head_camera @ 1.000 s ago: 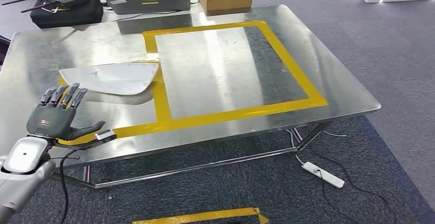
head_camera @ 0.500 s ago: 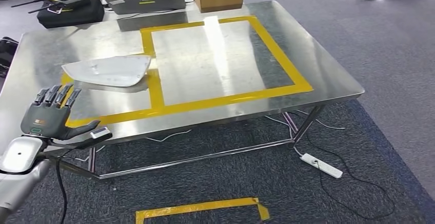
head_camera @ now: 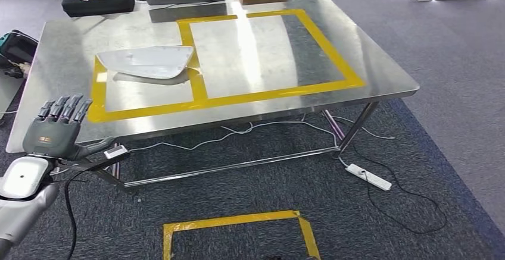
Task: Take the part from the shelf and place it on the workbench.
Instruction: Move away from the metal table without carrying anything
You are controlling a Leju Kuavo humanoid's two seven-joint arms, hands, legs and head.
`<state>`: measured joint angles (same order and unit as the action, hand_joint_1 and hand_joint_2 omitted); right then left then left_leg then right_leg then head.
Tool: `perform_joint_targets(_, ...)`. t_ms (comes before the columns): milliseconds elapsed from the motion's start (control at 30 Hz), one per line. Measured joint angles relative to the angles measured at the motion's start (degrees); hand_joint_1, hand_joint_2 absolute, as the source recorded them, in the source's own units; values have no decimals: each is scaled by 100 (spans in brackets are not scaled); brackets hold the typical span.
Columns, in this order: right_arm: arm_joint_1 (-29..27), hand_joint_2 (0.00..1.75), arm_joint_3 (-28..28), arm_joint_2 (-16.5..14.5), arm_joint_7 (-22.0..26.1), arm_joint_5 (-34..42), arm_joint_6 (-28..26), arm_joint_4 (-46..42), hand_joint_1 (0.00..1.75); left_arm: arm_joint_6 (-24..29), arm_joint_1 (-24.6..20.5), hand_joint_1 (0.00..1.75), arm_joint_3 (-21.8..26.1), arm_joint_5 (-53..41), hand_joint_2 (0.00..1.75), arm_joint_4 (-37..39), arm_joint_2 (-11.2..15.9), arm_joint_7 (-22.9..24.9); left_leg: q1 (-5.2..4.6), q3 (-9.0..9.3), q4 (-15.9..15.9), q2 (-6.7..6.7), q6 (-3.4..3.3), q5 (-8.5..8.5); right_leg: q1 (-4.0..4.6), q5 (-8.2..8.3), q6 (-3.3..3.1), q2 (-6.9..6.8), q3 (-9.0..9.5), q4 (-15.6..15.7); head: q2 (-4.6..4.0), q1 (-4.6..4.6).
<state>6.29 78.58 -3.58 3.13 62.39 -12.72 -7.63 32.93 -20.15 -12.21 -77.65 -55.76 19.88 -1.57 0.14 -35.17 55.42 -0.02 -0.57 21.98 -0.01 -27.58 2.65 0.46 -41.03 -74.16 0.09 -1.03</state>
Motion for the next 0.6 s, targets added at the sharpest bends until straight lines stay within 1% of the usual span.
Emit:
perform_joint_targets(33,4,0,4,1,0,-2,0,0,0,-5,4,0,3,4,0,0,3,0,2,-91,2,-1,18,-77,0,120,-10,0,310,286,0,-1)
perform_joint_targets(67,14,0,12,2,0,-4,0,0,0,-19,5,0,7,5,0,-1,13,0,0,-166,7,-3,43,-145,4,100,-22,1,694,735,0,-3)
perform_joint_targets(100,30,0,21,5,2,-6,0,0,0,-44,2,0,13,2,0,-1,24,0,-2,-220,13,-4,71,-213,12,2,-34,4,1040,1195,1,2)
perform_joint_targets(133,44,0,28,9,4,-8,2,0,0,-77,-9,0,18,-3,0,-1,34,1,1,-251,10,-3,102,-275,24,-113,-47,11,1263,1548,1,3)
perform_joint_targets(167,56,0,35,13,7,-9,6,0,0,-117,-26,0,23,-13,0,-1,42,5,7,-269,3,-3,137,-334,41,-204,-69,17,1366,1759,2,1)
perform_joint_targets(200,59,0,39,15,9,-8,10,0,0,-162,-41,0,26,-33,0,0,44,17,17,-275,-11,-2,170,-385,49,-201,-102,20,1343,1812,2,-1)
perform_joint_targets(233,56,0,42,15,10,-6,16,0,0,-205,-54,0,26,-58,0,3,45,41,29,-286,-14,-3,202,-392,49,-160,-146,15,1289,1806,2,-5)
perform_joint_targets(267,54,0,46,16,11,-3,22,0,0,-249,-62,0,27,-90,0,9,47,72,35,-315,38,-4,233,-308,44,-117,-199,7,1262,1806,3,-2)
perform_joint_targets(300,53,0,52,17,12,-1,27,0,0,-287,-70,0,26,-121,0,17,50,102,39,-372,195,-4,260,-106,34,-58,-244,-1,1230,1815,2,13)
perform_joint_targets(333,54,0,58,18,14,2,33,0,0,-312,-80,0,26,-145,0,28,53,130,43,-455,448,-4,283,168,29,4,-273,-7,1189,1814,2,25)
perform_joint_targets(367,55,0,65,20,15,5,38,0,0,-327,-91,0,24,-166,0,39,52,150,43,-561,816,-3,305,473,29,70,-291,-6,1130,1810,2,35)
perform_joint_targets(400,55,0,71,21,16,8,43,0,0,-333,-99,0,21,-180,0,49,48,164,45,-663,1217,-3,322,703,29,135,-295,-7,1054,1805,2,42)
perform_joint_targets(433,52,0,76,22,17,11,48,0,0,-338,-101,0,16,-194,0,60,43,176,48,-722,1531,-3,335,793,30,195,-292,-7,976,1798,2,40)
perform_joint_targets(467,48,0,79,25,17,14,52,0,0,-340,-102,0,9,-206,0,70,37,186,51,-717,1714,-3,344,764,29,250,-284,-8,896,1792,2,43)
perform_joint_targets(500,44,0,80,27,15,16,57,0,0,-342,-105,0,3,-213,0,80,33,194,58,-614,1683,-3,348,630,29,296,-270,-7,827,1784,2,42)
perform_joint_targets(533,41,0,81,30,13,19,62,0,0,-343,-114,0,-2,-218,0,89,31,201,68,-408,1449,-2,350,471,28,335,-249,-7,767,1772,2,42)
perform_joint_targets(567,40,0,82,35,10,22,66,0,0,-343,-131,0,-4,-221,0,94,29,207,80,-122,1084,-1,352,372,34,366,-222,-6,715,1753,2,44)
perform_joint_targets(600,42,0,83,41,6,25,69,0,0,-343,-157,0,-7,-224,0,96,27,213,84,149,702,-6,341,344,43,389,-193,-6,666,1724,2,42)
